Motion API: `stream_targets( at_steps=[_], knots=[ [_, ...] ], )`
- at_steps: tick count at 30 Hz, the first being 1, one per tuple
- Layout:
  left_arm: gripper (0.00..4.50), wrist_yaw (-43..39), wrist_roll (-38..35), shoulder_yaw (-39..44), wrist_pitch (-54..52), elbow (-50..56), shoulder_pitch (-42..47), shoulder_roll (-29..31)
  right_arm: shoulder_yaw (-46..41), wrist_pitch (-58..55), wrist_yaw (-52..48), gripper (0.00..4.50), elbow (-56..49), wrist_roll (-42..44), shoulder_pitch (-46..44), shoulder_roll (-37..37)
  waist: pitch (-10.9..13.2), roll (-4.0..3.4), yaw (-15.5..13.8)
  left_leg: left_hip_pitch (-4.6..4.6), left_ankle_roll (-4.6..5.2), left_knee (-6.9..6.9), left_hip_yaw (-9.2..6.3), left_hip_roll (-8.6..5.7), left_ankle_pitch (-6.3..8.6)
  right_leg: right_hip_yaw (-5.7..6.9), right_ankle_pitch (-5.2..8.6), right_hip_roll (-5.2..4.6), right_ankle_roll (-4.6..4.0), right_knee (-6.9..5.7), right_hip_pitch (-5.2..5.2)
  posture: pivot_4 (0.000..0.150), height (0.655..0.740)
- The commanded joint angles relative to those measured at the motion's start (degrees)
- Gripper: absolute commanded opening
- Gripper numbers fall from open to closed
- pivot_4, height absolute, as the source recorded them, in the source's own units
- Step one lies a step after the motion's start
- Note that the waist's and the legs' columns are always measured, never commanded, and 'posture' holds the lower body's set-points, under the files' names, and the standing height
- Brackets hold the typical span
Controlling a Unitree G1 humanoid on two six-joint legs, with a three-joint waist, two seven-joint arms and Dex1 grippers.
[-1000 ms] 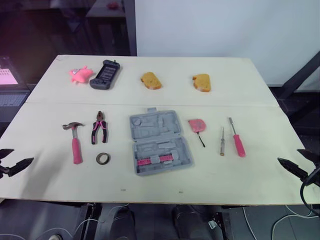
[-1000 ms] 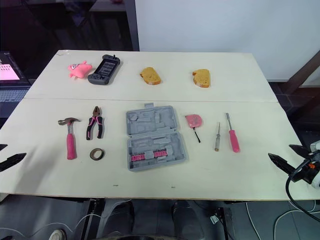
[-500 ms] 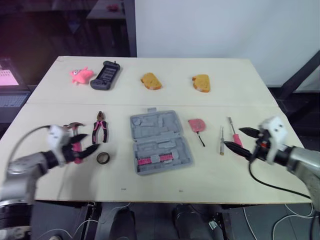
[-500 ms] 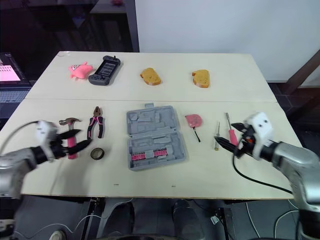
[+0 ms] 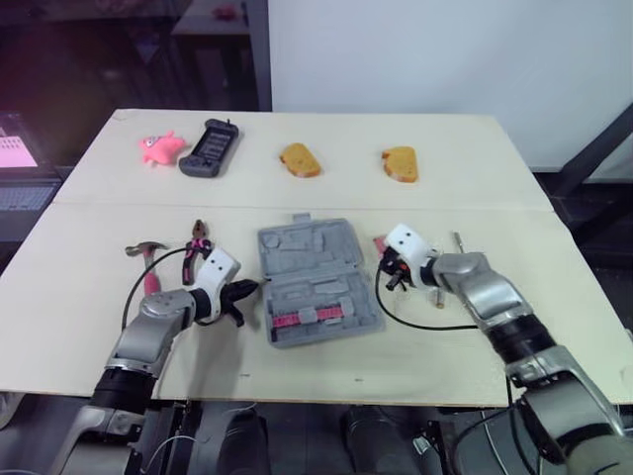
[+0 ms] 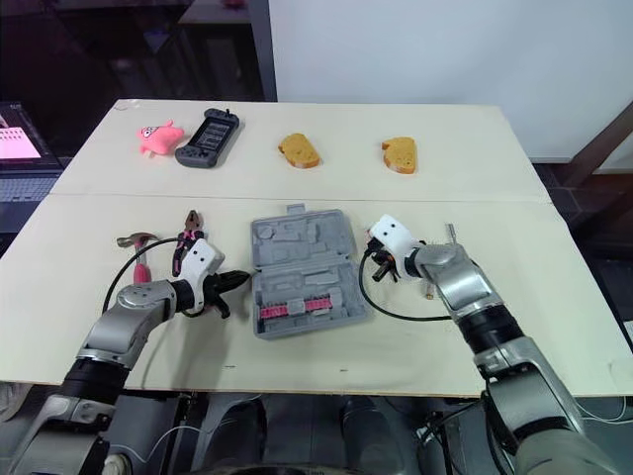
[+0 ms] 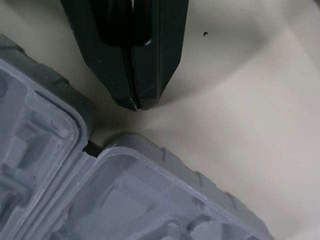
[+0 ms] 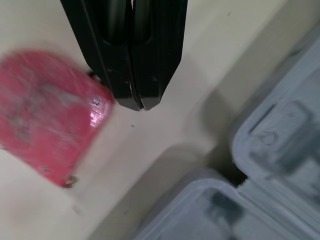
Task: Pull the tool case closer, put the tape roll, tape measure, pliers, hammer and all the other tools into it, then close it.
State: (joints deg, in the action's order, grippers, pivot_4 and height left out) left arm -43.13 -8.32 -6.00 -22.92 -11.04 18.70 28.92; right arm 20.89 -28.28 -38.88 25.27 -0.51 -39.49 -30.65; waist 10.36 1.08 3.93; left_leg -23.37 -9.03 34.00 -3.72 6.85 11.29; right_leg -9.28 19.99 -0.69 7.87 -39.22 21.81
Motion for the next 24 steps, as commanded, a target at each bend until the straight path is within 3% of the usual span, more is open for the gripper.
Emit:
stream_targets(
  at_steps=[1, 7, 19, 24],
  knots=[
    [0.00, -0.2, 2.1, -2.1, 0.1, -1.5, 0.6, 0.0, 2.1, 3.6, -1.8, 0.02, 5.9, -2.8, -2.1, 3.7, 0.0, 0.01, 0.1, 0.07, 0.01, 0.02, 0.00, 0.00, 0.01, 0.01, 0.00, 0.00, 0.00, 0.00, -0.08, 0.150, 0.7395],
    [0.00, -1.2, 3.9, -3.4, 1.6, -4.2, 1.8, -0.5, 3.9, 2.1, -6.0, 0.02, 5.4, -5.4, -1.7, 6.6, 0.0, 0.00, 0.1, 0.83, 0.02, -0.03, 0.00, 0.00, 0.02, 0.00, 0.04, 0.01, 0.01, 0.03, -0.84, 0.150, 0.7395],
    [0.00, -2.4, 4.5, -4.2, 3.2, -4.6, 2.5, -1.2, 4.7, -5.8, -10.2, 0.02, -9.9, -6.6, 4.6, 6.4, -0.1, -0.01, 0.0, 0.85, 0.02, -0.09, 0.00, 0.00, 0.02, 0.00, 0.06, 0.01, 0.03, 0.07, -0.86, 0.150, 0.7395],
    [0.00, -7.7, 3.9, -5.3, 3.9, -2.0, 1.2, 0.2, 5.4, -10.3, -10.6, 0.02, -16.3, -6.5, 6.6, 7.2, -0.1, -0.01, 0.1, 0.84, 0.02, -0.13, 0.00, 0.00, 0.03, 0.00, 0.08, 0.01, 0.01, 0.07, -0.80, 0.150, 0.7395]
  ],
)
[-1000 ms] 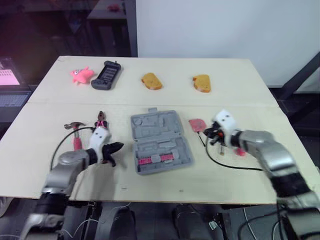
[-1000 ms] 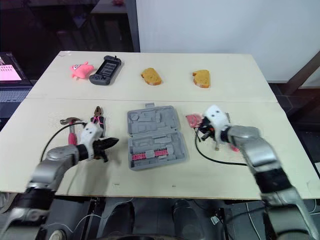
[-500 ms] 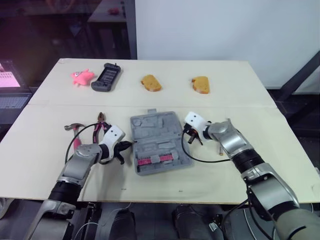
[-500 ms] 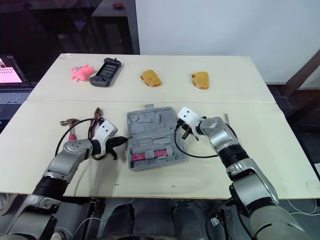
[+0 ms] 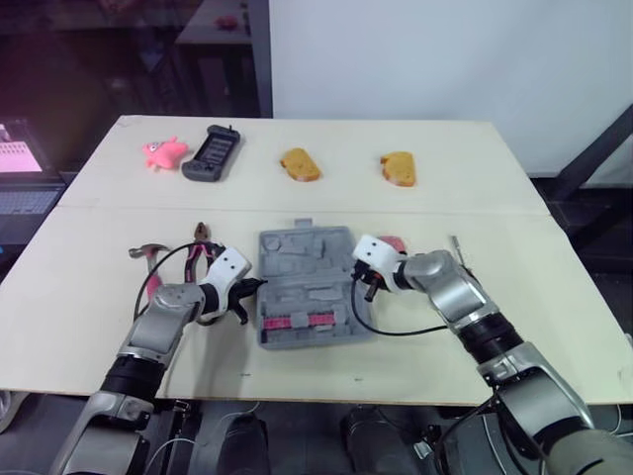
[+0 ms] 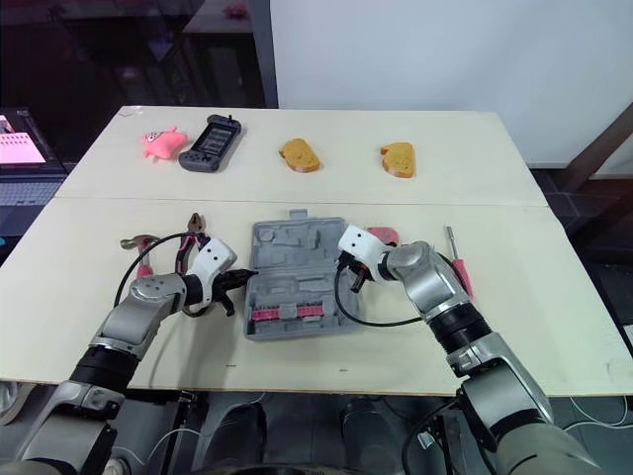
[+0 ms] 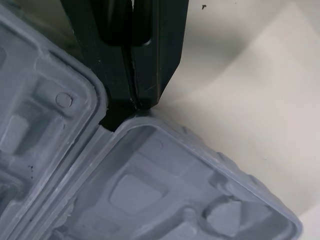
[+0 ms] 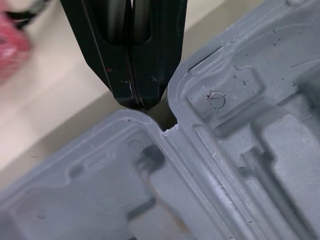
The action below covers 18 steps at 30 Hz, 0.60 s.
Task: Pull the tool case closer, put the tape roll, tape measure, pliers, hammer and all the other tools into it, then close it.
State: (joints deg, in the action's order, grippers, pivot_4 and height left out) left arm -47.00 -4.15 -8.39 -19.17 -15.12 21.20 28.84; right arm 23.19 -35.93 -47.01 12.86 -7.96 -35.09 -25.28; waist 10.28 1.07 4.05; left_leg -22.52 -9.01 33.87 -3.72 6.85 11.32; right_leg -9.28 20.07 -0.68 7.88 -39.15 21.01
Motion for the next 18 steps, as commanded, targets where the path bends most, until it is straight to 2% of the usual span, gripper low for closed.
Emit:
stream_targets(
  at_steps=[1, 6, 13, 18],
  knots=[
    [0.00, -4.9, -0.5, -2.9, 0.0, 3.0, -1.9, 1.0, 3.4, -4.0, -2.7, 0.02, -5.9, 1.0, 3.2, 1.4, 0.0, 0.00, 0.0, -0.01, 0.00, -0.03, 0.00, 0.00, 0.00, 0.00, 0.00, 0.00, 0.00, 0.02, 0.02, 0.150, 0.7395],
    [0.00, -7.9, -1.5, -2.1, -1.0, 8.2, -6.3, 4.1, 3.7, -9.5, -2.1, 0.02, -15.2, 0.8, 9.0, -0.9, 0.0, 0.04, -0.1, -0.04, 0.04, -0.31, 0.01, 0.00, 0.04, 0.00, 0.13, -0.01, -0.07, 0.07, 0.12, 0.150, 0.7395],
    [0.00, -7.8, -2.5, -0.5, -2.9, 13.2, -12.0, 6.4, 2.1, -20.3, 0.4, 0.02, -30.2, 2.7, 17.9, -1.9, -0.1, 0.10, -0.1, -0.01, 0.04, -0.77, 0.02, 0.00, 0.05, 0.03, 0.30, -0.02, -0.23, 0.16, 0.29, 0.150, 0.7395],
    [0.00, -7.7, -3.5, 0.3, -4.3, 16.2, -15.2, 7.8, 1.8, -25.9, 3.0, 0.02, -36.1, 3.8, 21.7, -1.9, -0.1, 0.14, -0.1, -0.01, 0.04, -0.79, 0.03, 0.00, 0.07, 0.02, 0.38, -0.03, -0.35, 0.17, 0.32, 0.150, 0.7395]
  ],
)
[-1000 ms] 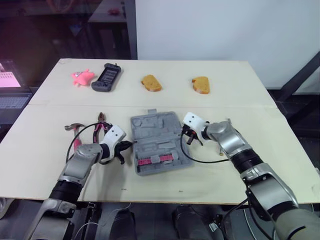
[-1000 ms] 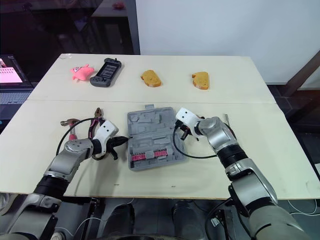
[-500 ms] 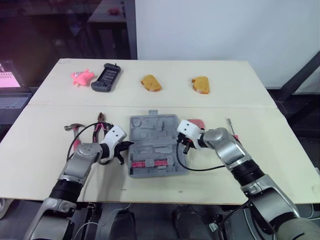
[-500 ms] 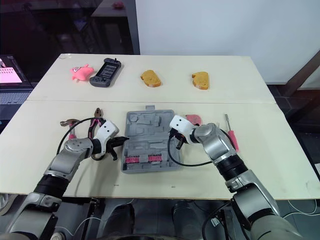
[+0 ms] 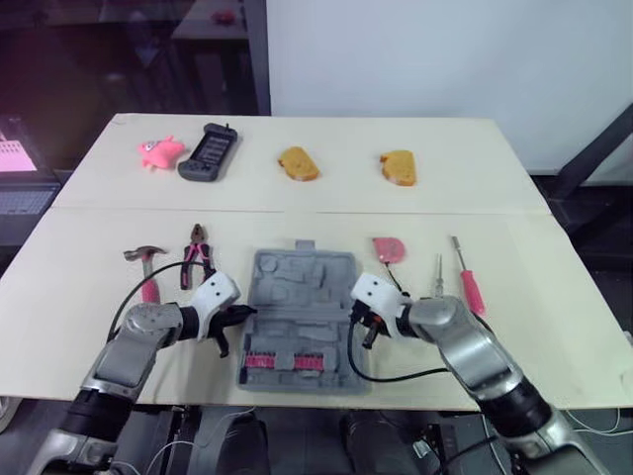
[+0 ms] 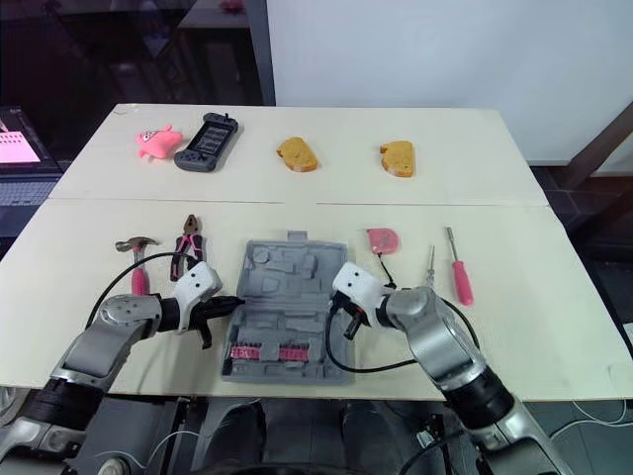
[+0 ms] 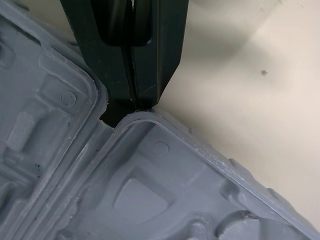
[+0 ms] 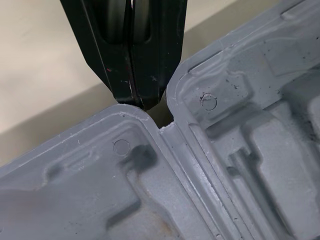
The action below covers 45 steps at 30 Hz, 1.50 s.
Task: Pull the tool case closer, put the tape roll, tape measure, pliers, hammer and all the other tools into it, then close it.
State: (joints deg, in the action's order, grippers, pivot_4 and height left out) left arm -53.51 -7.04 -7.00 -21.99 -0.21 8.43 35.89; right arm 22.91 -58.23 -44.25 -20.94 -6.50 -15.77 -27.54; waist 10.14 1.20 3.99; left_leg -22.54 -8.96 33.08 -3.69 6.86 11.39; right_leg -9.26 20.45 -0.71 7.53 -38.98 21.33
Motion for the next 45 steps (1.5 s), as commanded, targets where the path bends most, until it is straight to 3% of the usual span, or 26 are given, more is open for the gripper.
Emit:
stream_targets(
  at_steps=[1, 15, 21, 45],
  knots=[
    [0.00, -1.2, -0.8, -1.0, -1.8, 1.8, -3.0, 1.0, 2.1, -4.3, 0.5, 0.02, -3.1, 2.8, 2.8, 0.3, 0.0, 0.02, 0.0, 0.00, 0.00, 0.01, 0.01, 0.00, 0.00, 0.00, 0.04, -0.01, -0.07, 0.00, 0.01, 0.150, 0.7395],
    [0.00, -1.1, -3.3, 0.1, -4.8, 8.8, -11.0, 4.7, 3.3, -8.3, 3.3, 0.02, -8.8, 7.4, 6.2, -3.5, 0.0, 0.13, 0.0, -0.04, 0.04, -0.11, 0.05, 0.00, 0.05, -0.02, 0.13, -0.03, -0.17, 0.28, 0.08, 0.150, 0.7395],
    [0.00, -0.6, -4.5, 0.8, -5.7, 10.1, -12.2, 5.3, 4.2, -8.5, 4.7, 0.02, -8.7, 8.5, 6.0, -3.7, -0.1, 0.29, 0.1, -0.04, 0.33, -0.12, 0.07, 0.01, 0.23, -0.02, 0.12, -0.06, -0.21, 0.83, 0.05, 0.150, 0.7395],
    [0.00, -0.2, -6.2, 1.2, -6.4, 12.4, -14.7, 6.8, 6.0, -12.5, 7.6, 0.02, -12.7, 12.9, 4.6, -6.7, -0.2, 0.40, 0.0, -0.11, 0.58, -0.13, 0.12, 0.01, 0.39, -0.03, 0.17, -0.08, -0.28, 0.92, 0.10, 0.150, 0.7395]
  ],
)
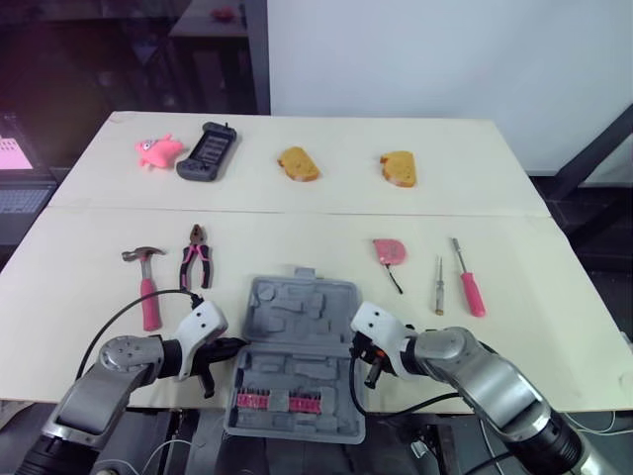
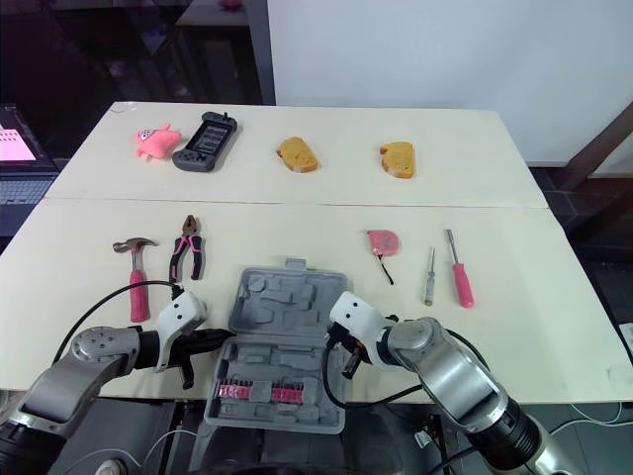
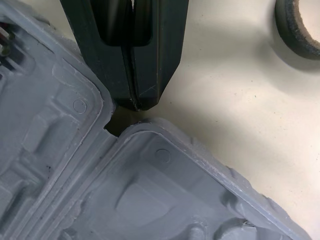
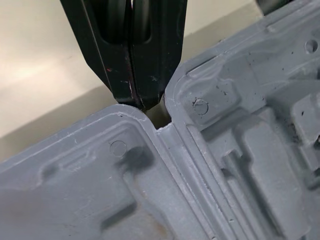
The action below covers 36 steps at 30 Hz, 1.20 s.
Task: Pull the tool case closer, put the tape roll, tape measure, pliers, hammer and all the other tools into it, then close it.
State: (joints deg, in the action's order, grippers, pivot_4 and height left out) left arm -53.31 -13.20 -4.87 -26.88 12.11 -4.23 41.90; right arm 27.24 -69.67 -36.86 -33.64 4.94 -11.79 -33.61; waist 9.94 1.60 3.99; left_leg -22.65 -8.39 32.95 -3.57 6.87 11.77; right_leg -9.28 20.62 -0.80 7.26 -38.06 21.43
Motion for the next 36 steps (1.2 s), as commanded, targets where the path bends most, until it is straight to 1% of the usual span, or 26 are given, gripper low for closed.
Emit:
stream_targets(
  at_steps=[1, 9, 19, 27, 29, 30, 31, 33, 34, 35, 36],
  knots=[
    [0.00, -0.4, 0.0, -1.0, -1.6, 0.2, -2.1, 0.8, 1.6, -1.1, 0.4, 0.02, 0.1, 1.6, 0.5, -0.6, 0.0, 0.00, 0.0, 0.00, 0.00, 0.00, 0.00, 0.00, 0.00, 0.00, 0.00, 0.00, 0.00, 0.00, 0.01, 0.150, 0.7395],
    [0.00, -0.3, -0.6, -0.4, -2.6, 2.1, -3.8, 1.3, 1.1, -0.7, 2.0, 0.02, 1.7, 2.2, -0.3, -0.4, 0.0, 0.02, 0.1, 0.00, 0.00, 0.01, 0.01, 0.00, 0.00, -0.01, 0.00, 0.00, -0.01, 0.00, 0.02, 0.150, 0.7395],
    [0.00, -0.3, -0.3, 0.7, -1.4, -1.2, -2.7, 1.6, 0.7, -0.6, 2.7, 0.02, 1.9, 3.6, -0.1, -1.4, 0.0, 0.03, 0.1, 0.00, 0.01, 0.03, 0.01, 0.00, 0.00, -0.02, 0.00, 0.00, -0.03, 0.00, 0.05, 0.150, 0.7395],
    [0.00, -1.4, -0.9, 3.3, -0.9, -2.9, -2.6, 3.7, -5.9, 3.2, 1.6, 0.02, 1.9, 4.8, 1.6, -7.5, 0.1, 0.02, 0.0, -0.07, 0.00, 0.03, 0.03, 0.00, 0.00, -0.02, 0.00, -0.03, -0.03, 0.01, 0.10, 0.150, 0.7395],
    [0.00, -2.9, -2.1, 5.8, -0.4, -3.4, -3.5, 5.7, -10.4, 5.0, -0.2, 0.02, 1.4, 6.2, 2.8, -10.3, 0.1, 0.03, 0.0, -0.14, 0.00, 0.04, 0.05, 0.00, 0.00, -0.02, 0.00, -0.05, -0.03, 0.01, 0.16, 0.150, 0.7395],
    [0.00, -4.2, -3.1, 8.1, 0.1, -3.9, -4.2, 7.1, -14.0, 7.9, -1.9, 0.02, 1.1, 7.2, 4.0, -12.0, 0.1, 0.03, 0.0, -0.27, 0.00, 0.04, 0.05, 0.00, 0.00, -0.02, -0.01, -0.05, -0.04, 0.00, 0.28, 0.150, 0.7395],
    [0.00, -5.7, -4.6, 11.1, 1.0, -4.5, -4.6, 8.4, -18.8, 10.2, -4.2, 0.02, 0.8, 9.3, 5.4, -13.2, 0.1, 0.03, 0.0, -0.51, 0.01, 0.06, 0.05, 0.00, 0.00, -0.02, -0.02, -0.04, -0.05, -0.03, 0.53, 0.150, 0.7395],
    [0.00, -7.2, -6.3, 14.1, 2.3, -5.2, -5.1, 9.6, -24.0, 13.2, -6.8, 0.02, 0.6, 12.0, 7.4, -14.3, 0.2, 0.00, 0.0, -0.98, 0.02, 0.04, 0.06, 0.00, -0.02, -0.03, -0.10, -0.03, -0.05, -0.11, 0.89, 0.150, 0.7395],
    [0.00, -9.6, -9.5, 17.7, 1.5, -5.8, -5.2, 10.6, -29.7, 16.7, -8.6, 0.02, 1.5, 13.6, 9.3, -14.2, 0.2, -0.02, 0.0, -0.98, 0.03, 0.04, 0.06, 0.00, -0.02, -0.02, -0.17, -0.02, 0.08, -0.13, 0.89, 0.150, 0.7395],
    [0.00, -11.4, -11.7, 20.3, 0.9, -6.1, -5.4, 11.3, -33.7, 19.4, -9.8, 0.02, 2.2, 14.7, 10.8, -14.2, 0.3, 0.00, -0.2, -0.98, 0.03, 0.03, 0.05, 0.00, -0.02, -0.02, -0.18, -0.01, 0.11, -0.12, 0.89, 0.150, 0.7395],
    [0.00, -13.8, -13.4, 24.3, 1.6, -8.1, -5.5, 12.5, -39.7, 23.8, -11.7, 0.02, 4.1, 15.4, 13.3, -14.3, 0.3, 0.02, -0.4, -1.01, 0.03, 0.02, 0.04, 0.00, -0.02, 0.00, -0.18, -0.01, 0.12, -0.12, 0.90, 0.150, 0.7395]
  ],
)
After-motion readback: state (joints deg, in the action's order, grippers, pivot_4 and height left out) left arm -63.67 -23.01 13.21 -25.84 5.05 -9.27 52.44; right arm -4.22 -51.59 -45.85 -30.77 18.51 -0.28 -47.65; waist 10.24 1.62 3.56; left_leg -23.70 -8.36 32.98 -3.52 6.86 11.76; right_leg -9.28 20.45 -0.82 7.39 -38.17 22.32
